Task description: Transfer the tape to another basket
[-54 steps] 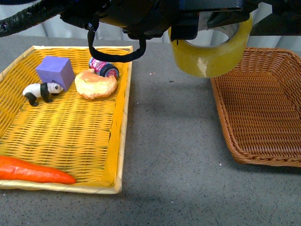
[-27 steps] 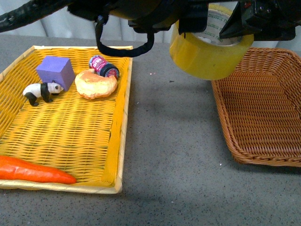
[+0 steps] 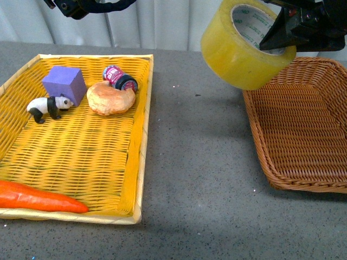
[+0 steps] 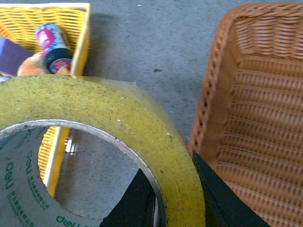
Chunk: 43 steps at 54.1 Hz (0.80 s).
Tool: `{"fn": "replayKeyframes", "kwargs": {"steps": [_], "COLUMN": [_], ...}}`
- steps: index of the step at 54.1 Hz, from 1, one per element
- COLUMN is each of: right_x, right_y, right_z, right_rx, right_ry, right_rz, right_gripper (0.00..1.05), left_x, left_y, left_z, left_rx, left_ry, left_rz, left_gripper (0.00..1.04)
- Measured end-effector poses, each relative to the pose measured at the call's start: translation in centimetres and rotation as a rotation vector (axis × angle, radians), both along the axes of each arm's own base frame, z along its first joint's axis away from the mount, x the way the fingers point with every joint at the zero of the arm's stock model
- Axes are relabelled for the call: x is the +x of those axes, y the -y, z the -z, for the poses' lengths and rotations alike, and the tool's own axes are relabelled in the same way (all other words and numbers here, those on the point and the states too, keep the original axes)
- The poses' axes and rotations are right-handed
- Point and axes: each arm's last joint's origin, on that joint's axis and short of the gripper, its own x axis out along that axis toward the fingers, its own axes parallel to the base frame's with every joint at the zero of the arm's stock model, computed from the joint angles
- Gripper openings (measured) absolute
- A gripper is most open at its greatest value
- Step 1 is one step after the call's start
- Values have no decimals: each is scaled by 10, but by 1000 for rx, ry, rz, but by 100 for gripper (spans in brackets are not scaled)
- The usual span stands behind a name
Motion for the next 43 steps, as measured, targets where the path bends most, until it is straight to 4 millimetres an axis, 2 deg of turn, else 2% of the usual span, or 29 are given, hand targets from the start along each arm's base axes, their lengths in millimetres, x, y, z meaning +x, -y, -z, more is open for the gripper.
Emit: {"fn": "replayKeyframes", "kwargs": {"steps": [6,11,19,29,34,43], "right_x": [3,3,-1,-6,-7,-9], "right_y": [28,50,63,72,78,86], "right_z": [11,21,29,41,53,70], "right_rx": [-55,-84,-97,-124,-158,-203], "right_ry": [-7,-19,-37,-49,-64,-95], "right_rz": [87,140,166,177,203,220], "right_gripper": [17,17,17,17,17,17], "left_x": [1,11,31,51,44,19], "left_y": [-6,-22,-43,-85,-98,-101], "left_z": [3,6,14,28,35,60], "left_rx": [-1,-9,11,40,51,73], "left_ry": [0,7,-11,-51,-76,-155], "left_rz": [-8,-17,-42,-141,-183,-179], "left_gripper": [98,98,98,98,98,98]}}
